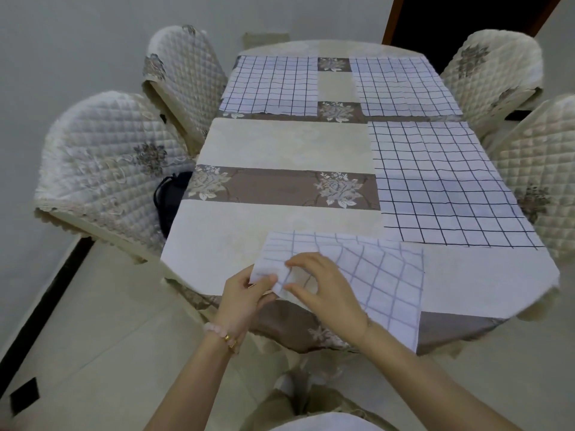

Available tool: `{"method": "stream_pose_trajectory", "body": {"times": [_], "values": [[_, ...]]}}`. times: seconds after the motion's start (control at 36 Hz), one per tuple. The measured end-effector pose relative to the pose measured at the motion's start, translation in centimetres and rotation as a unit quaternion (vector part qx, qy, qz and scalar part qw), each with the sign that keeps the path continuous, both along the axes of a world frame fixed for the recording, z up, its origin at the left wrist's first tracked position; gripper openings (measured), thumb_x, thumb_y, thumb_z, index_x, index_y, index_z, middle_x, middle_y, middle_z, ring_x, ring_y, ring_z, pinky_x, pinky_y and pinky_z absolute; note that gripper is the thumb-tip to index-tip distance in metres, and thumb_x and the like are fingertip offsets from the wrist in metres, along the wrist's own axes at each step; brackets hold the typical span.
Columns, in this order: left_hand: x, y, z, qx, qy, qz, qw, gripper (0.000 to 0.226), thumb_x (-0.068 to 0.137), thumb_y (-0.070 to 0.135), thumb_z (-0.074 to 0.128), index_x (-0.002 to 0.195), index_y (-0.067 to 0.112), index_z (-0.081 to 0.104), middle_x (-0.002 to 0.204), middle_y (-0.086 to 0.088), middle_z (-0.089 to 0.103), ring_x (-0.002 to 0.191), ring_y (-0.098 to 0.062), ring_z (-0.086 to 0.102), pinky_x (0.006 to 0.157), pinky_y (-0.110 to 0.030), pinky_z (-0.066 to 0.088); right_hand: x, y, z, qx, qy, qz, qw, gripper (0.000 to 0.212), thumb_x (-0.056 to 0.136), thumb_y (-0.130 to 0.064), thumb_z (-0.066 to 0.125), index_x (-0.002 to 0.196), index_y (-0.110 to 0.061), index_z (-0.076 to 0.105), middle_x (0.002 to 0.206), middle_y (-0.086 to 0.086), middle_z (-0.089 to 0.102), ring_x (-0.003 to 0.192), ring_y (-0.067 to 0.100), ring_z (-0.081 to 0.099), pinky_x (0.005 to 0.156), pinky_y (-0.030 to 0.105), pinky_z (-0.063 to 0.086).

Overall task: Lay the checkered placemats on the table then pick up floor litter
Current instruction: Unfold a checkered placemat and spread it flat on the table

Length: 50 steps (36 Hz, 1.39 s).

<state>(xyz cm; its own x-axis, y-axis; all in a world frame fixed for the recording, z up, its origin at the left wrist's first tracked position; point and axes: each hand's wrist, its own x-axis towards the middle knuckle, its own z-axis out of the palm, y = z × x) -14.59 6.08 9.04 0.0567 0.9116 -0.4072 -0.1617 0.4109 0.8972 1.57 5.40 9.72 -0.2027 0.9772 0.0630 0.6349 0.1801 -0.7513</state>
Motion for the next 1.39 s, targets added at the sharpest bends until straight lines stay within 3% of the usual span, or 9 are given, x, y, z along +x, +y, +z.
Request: {"method": "stream_pose_trajectory", "body": {"times": [0.14, 0.28, 0.56, 0.67, 0.86, 1.0, 1.17, 1.25, 1.39], "values": [[0.3, -0.4, 0.9, 0.018, -0.009, 0.054, 0.998, 0.008, 0.082, 0.003, 0.066, 0.087, 0.001, 0.072, 0.083, -0.015, 0.075, 0.078, -0.021, 0.072, 0.061, -0.022, 0.056, -1.3, -0.8, 0.3, -0.007, 0.04, -0.02, 0.999, 0.038, 0.084, -0.041, 0.063, 0.119, -0.029, 0.055, 0.108, -0.025, 0.047, 0.1, -0.01, 0.041, 0.086, -0.002, 0.031], [0.4, -0.6, 1.3, 0.015, 0.001, 0.062, 0.998, 0.003, 0.08, 0.009, 0.07, 0.081, 0.007, 0.072, 0.079, -0.011, 0.075, 0.072, -0.017, 0.071, 0.057, -0.02, 0.053, -1.2, -1.0, 0.8, -0.04, 0.07, -0.024, 0.996, 0.031, 0.083, -0.036, 0.067, 0.112, -0.029, 0.057, 0.104, -0.023, 0.056, 0.099, -0.006, 0.052, 0.084, 0.004, 0.039], [0.6, -0.5, 1.8, 0.052, 0.074, 0.024, 0.996, 0.014, 0.076, 0.019, 0.073, 0.062, 0.021, 0.072, 0.064, 0.0, 0.07, 0.068, -0.014, 0.065, 0.06, -0.021, 0.052, -0.9, -0.7, 1.5, -0.073, 0.164, -0.077, 0.981, 0.011, 0.084, -0.026, 0.069, 0.079, -0.016, 0.068, 0.077, -0.008, 0.069, 0.078, 0.001, 0.064, 0.073, 0.014, 0.049], [0.0, -0.2, 1.9, 0.052, 0.071, 0.02, 0.996, 0.012, 0.077, 0.012, 0.073, 0.077, 0.001, 0.069, 0.079, -0.017, 0.071, 0.07, -0.015, 0.067, 0.06, -0.021, 0.054, 0.4, 0.1, 1.8, -0.09, 0.251, -0.111, 0.957, 0.011, 0.083, -0.018, 0.07, 0.073, -0.019, 0.068, 0.07, -0.008, 0.068, 0.07, 0.003, 0.062, 0.066, 0.011, 0.047], [-3.1, 1.9, 2.1, 0.065, 0.026, 0.061, 0.996, 0.009, 0.083, 0.013, 0.067, 0.077, 0.016, 0.073, 0.085, -0.001, 0.076, 0.082, -0.012, 0.072, 0.068, -0.022, 0.058, 5.3, 2.4, 3.1, -0.101, 0.356, -0.24, 0.897, 0.005, 0.085, -0.011, 0.068, 0.081, -0.014, 0.069, 0.066, -0.008, 0.067, 0.062, 0.001, 0.06, 0.061, 0.013, 0.052], [-5.9, 5.0, 3.4, 0.093, 0.022, 0.116, 0.989, 0.011, 0.083, 0.015, 0.067, 0.076, 0.009, 0.061, 0.078, -0.004, 0.066, 0.073, -0.009, 0.069, 0.067, -0.026, 0.059, 9.9, 3.7, 5.2, -0.062, 0.375, -0.296, 0.876, 0.006, 0.089, -0.01, 0.061, 0.086, -0.012, 0.066, 0.074, 0.004, 0.065, 0.058, 0.006, 0.062, 0.059, 0.016, 0.056], [-7.9, 8.7, 6.1, 0.155, 0.041, 0.139, 0.977, 0.014, 0.093, 0.02, 0.055, 0.084, 0.022, 0.066, 0.092, 0.0, 0.069, 0.087, -0.018, 0.066, 0.073, -0.031, 0.059, 13.6, 5.8, 6.9, 0.0, 0.343, -0.354, 0.87, 0.009, 0.091, -0.016, 0.059, 0.088, -0.014, 0.067, 0.075, -0.003, 0.064, 0.063, 0.005, 0.059, 0.054, 0.013, 0.053], [-8.2, 10.0, 7.1, 0.187, 0.104, 0.168, 0.962, 0.019, 0.093, 0.024, 0.055, 0.075, 0.024, 0.054, 0.089, -0.008, 0.052, 0.089, -0.024, 0.051, 0.08, -0.041, 0.045, 14.9, 6.6, 6.8, 0.031, 0.31, -0.374, 0.873, 0.007, 0.091, -0.016, 0.059, 0.092, -0.014, 0.065, 0.076, -0.009, 0.063, 0.068, -0.001, 0.058, 0.059, 0.006, 0.049], [-7.6, 11.4, 8.1, 0.221, 0.195, 0.197, 0.935, 0.024, 0.093, 0.029, 0.054, 0.07, 0.035, 0.049, 0.061, 0.02, 0.061, 0.054, 0.013, 0.058, 0.048, -0.007, 0.047, 16.4, 7.3, 6.5, -0.011, 0.239, -0.354, 0.904, 0.016, 0.092, -0.021, 0.058, 0.082, -0.013, 0.068, 0.068, -0.01, 0.057, 0.056, 0.001, 0.051, 0.044, 0.0, 0.038]]}}
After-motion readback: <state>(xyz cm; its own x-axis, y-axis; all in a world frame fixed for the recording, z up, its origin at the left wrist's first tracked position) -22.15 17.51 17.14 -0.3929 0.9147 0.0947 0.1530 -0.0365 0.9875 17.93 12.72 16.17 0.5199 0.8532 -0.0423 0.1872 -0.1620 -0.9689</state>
